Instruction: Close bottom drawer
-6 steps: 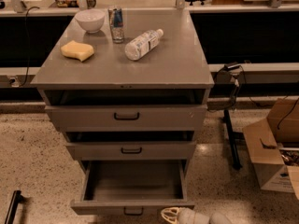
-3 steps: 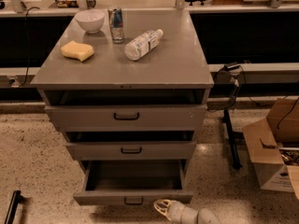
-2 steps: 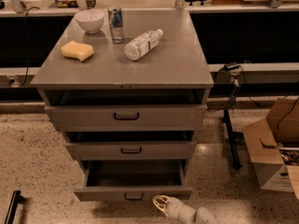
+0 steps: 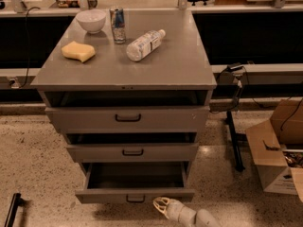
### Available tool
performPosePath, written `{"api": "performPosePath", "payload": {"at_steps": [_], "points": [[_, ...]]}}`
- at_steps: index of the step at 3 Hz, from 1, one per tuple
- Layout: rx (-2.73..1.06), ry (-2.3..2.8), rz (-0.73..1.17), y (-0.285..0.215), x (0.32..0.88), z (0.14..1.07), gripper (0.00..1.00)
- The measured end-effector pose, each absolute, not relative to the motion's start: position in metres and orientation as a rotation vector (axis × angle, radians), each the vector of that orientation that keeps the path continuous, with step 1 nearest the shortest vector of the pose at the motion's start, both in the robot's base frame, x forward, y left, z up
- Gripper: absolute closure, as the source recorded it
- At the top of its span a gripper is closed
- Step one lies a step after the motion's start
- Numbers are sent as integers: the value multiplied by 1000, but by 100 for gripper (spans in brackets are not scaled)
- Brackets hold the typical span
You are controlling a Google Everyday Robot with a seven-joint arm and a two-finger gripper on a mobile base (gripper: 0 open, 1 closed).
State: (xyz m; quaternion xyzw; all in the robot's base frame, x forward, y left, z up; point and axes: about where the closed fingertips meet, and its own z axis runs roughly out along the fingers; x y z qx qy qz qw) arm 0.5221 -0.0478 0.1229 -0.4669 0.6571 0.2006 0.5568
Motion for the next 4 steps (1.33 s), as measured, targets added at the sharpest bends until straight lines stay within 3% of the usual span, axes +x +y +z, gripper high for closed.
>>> {"api": "performPosePath", "payload": {"at_steps": [4], "points": [[-919, 1599, 346, -67, 588, 124, 100]]}}
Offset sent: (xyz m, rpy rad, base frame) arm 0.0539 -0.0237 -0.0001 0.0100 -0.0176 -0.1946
